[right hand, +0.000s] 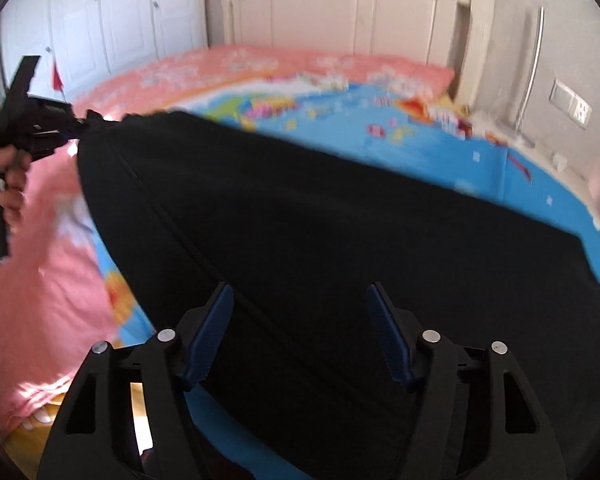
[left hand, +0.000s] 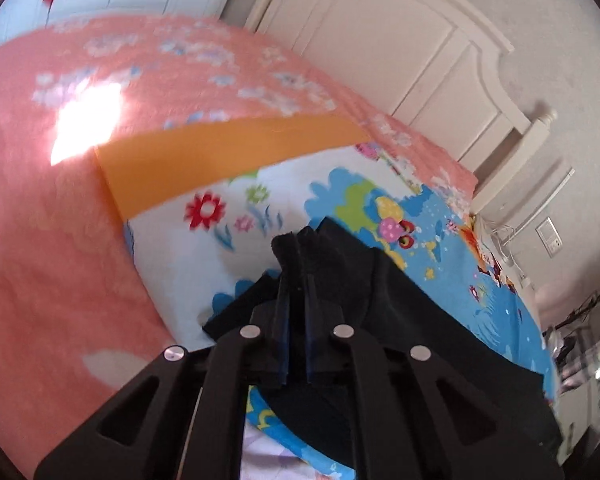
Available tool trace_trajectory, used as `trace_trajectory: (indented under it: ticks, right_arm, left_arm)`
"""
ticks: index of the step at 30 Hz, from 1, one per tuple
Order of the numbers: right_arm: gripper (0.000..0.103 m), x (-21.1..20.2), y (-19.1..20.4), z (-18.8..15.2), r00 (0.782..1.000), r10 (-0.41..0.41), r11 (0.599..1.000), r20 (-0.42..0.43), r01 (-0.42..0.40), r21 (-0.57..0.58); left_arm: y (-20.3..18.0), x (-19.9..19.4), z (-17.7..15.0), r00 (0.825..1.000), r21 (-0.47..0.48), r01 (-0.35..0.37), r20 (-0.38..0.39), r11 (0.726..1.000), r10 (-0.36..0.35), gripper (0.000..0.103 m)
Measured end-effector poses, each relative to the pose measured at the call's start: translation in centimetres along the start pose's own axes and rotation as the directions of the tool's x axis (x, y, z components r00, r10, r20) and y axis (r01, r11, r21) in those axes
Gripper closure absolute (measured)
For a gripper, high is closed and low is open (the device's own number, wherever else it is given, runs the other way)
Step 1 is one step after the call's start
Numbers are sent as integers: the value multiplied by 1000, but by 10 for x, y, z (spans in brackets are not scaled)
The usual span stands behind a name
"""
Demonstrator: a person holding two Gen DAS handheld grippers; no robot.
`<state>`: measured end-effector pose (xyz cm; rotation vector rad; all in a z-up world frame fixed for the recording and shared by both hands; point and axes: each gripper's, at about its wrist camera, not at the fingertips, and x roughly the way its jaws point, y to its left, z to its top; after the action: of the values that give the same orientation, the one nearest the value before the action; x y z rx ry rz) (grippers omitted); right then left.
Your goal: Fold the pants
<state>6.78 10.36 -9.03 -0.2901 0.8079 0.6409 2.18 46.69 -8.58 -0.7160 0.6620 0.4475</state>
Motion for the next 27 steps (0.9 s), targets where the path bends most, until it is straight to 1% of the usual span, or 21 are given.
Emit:
trace_trajectory:
  ticks: [1, 2, 3, 4, 5, 6, 7, 9, 11, 12, 13, 16, 17, 18, 20, 22, 23, 24, 25, 26, 27]
  right_arm:
    - [38, 2, -4, -4, 1000, 17, 999, 5, -17, 36]
    - [38, 2, -5, -3, 1000, 21, 999, 0, -21, 36]
    - [38, 1, -3, -4, 1000, 16, 1000, -4, -15, 21]
    - [38, 1, -3, -3, 1000, 15, 1000, -11, -15, 14]
    - [37, 1, -5, -4, 1000, 23, 999, -15, -22, 28]
    - [36, 3, -5, -4, 999, 28, 999, -16, -28, 39]
    - [36, 6, -7, -3, 999, 32, 999, -14, -31, 42]
    - [35, 4, -8, -3, 1000, 27, 999, -11, -26, 28]
    - [34, 5, -6, -3, 1000, 26, 999, -13, -26, 35]
    - [34, 5, -6, -4, 1000, 25, 999, -13, -25, 36]
    - [34, 4, -5, -4, 1000, 25, 999, -13, -24, 35]
    - [33, 4, -5, -6, 1000, 28, 999, -13, -27, 34]
    - [33, 3, -6, -6, 1000, 28, 999, -13, -28, 33]
    - [33, 4, -6, -6, 1000, 29, 999, -12, -28, 34]
    - [33, 4, -6, -5, 1000, 28, 999, -13, -28, 34]
    - [33, 4, -7, -5, 999, 29, 999, -13, -29, 36]
    - [33, 4, -6, -6, 999, 29, 999, -12, -29, 37]
    - [33, 4, -6, -6, 1000, 28, 999, -12, -27, 35]
    - [33, 4, -6, -6, 1000, 26, 999, -12, -26, 33]
    - [33, 4, -6, -6, 1000, 26, 999, -13, -25, 33]
    - [33, 4, -6, -6, 1000, 26, 999, -13, -26, 32]
  left_arm:
    - [14, 9, -5, 999, -50, -16, -42, 999, 13, 95]
    - [21, 10, -9, 999, -67, -36, -43, 997, 33, 88]
    - [29, 8, -15, 999, -89, -27, -29, 996, 24, 62]
    - [37, 5, -19, 1000, -131, 18, -20, 991, -21, 55]
    - [44, 4, -21, 997, -174, 67, -19, 982, -71, 55]
    - [53, 4, -23, 991, -235, 127, -22, 964, -136, 57]
    - [60, 5, -25, 983, -287, 167, -23, 943, -182, 60]
    - [69, 7, -29, 977, -336, 185, -34, 923, -208, 67]
    - [76, 11, -33, 961, -389, 237, -39, 890, -273, 67]
    - [79, 15, -35, 955, -410, 244, -54, 879, -291, 67]
    - [77, 20, -36, 955, -416, 239, -64, 877, -290, 67]
    - [78, 33, -37, 946, -436, 256, -70, 862, -316, 67]
    - [78, 35, -37, 943, -444, 265, -66, 856, -327, 67]
    - [81, 37, -37, 936, -461, 282, -59, 842, -346, 66]
    - [85, 39, -38, 929, -486, 295, -54, 823, -365, 66]
    - [87, 39, -39, 925, -489, 307, -49, 817, -377, 68]
    - [89, 41, -39, 920, -491, 318, -47, 811, -389, 73]
    - [89, 43, -38, 912, -499, 337, -38, 798, -409, 82]
    - [91, 45, -38, 902, -513, 358, -26, 780, -431, 88]
    - [91, 43, -38, 900, -512, 365, -18, 777, -435, 90]
    - [89, 40, -38, 900, -499, 374, -8, 781, -436, 90]
